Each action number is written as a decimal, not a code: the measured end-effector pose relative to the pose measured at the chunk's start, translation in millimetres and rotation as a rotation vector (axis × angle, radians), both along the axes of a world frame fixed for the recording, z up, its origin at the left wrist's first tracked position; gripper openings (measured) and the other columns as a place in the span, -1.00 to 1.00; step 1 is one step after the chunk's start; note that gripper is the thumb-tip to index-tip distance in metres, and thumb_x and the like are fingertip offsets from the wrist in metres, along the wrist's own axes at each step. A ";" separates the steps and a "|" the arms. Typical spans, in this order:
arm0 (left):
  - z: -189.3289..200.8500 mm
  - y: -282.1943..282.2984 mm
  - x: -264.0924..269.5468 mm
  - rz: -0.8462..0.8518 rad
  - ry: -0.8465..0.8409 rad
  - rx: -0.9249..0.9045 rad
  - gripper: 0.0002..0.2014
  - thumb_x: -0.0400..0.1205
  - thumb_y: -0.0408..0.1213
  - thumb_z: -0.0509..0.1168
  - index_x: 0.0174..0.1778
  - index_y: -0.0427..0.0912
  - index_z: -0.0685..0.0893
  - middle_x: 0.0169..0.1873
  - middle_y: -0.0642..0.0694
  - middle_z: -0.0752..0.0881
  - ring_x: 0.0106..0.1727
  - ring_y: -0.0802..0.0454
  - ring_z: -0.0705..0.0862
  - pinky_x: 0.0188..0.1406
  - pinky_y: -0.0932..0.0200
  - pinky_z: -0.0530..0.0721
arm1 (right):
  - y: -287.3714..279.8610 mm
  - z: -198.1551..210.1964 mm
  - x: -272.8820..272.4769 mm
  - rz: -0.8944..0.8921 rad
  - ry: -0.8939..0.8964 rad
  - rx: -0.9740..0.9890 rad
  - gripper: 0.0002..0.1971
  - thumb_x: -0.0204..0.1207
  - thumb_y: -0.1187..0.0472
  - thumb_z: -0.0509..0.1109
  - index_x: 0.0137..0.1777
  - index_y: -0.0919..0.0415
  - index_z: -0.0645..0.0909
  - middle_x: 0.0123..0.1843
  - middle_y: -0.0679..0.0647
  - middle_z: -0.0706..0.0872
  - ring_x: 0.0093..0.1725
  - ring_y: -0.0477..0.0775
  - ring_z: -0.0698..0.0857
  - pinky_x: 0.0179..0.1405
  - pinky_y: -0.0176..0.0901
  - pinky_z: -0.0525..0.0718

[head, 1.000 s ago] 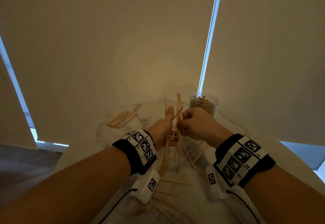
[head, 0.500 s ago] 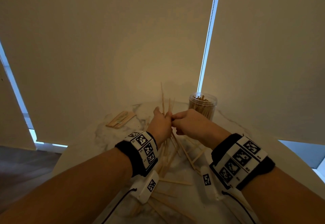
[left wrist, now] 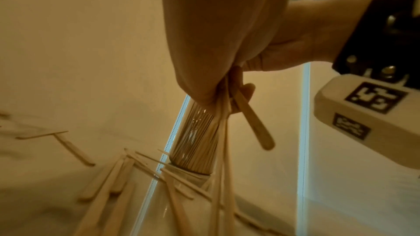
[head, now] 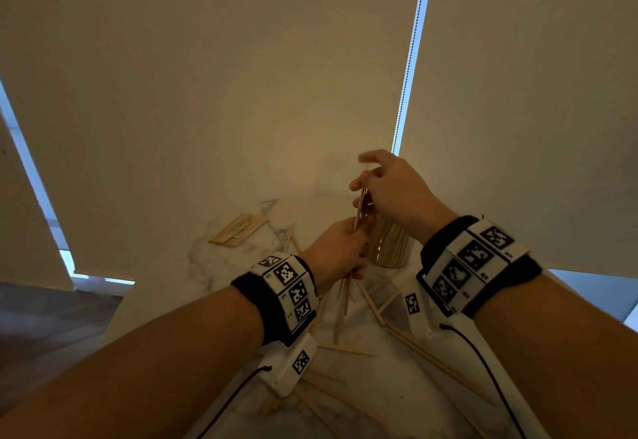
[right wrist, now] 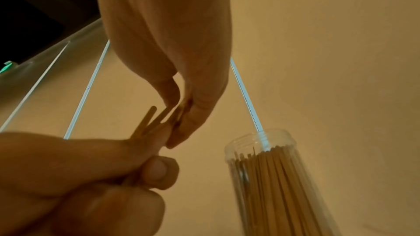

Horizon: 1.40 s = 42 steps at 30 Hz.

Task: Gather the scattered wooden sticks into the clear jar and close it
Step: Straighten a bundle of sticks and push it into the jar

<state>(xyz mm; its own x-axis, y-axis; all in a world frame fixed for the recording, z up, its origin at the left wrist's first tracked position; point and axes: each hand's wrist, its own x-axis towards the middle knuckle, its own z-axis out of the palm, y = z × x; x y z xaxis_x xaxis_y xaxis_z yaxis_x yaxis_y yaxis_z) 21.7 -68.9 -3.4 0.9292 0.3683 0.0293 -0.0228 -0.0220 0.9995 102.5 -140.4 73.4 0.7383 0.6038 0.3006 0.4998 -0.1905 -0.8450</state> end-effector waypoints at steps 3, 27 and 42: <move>2.4 -0.1 1.7 -0.005 -0.025 -0.003 -0.67 0.79 0.04 0.13 -0.17 -0.11 0.40 -0.52 0.05 0.35 -0.55 0.12 0.30 -0.41 0.13 0.46 | -3.5 3.1 -1.9 0.008 -0.197 -0.193 -0.77 0.71 0.27 0.16 0.09 0.19 0.68 -0.13 0.03 0.84 -0.23 -0.08 0.80 -0.47 -0.39 0.64; -12.5 5.9 -106.7 -0.366 0.830 1.463 -0.09 0.34 0.45 0.44 0.35 -0.23 0.46 0.18 -0.15 0.63 0.03 -0.07 0.63 0.11 0.05 0.69 | -97.5 -66.2 -65.5 0.088 -0.317 -1.480 -0.74 0.46 0.11 0.54 -0.42 0.15 0.65 -0.50 -0.02 0.64 -0.42 -0.01 0.62 -0.22 -0.18 0.64; -10.6 -14.7 -67.2 -0.221 0.868 1.433 -0.65 0.70 -0.07 0.34 0.14 -0.33 0.71 -0.23 -0.13 0.59 -0.12 -0.09 0.64 -0.03 0.08 0.67 | -97.2 -64.3 -92.7 0.051 -0.498 -1.432 -0.66 0.52 0.36 0.33 -0.47 0.20 0.39 -0.42 0.06 0.42 -0.49 -0.02 0.38 -0.50 -0.23 0.41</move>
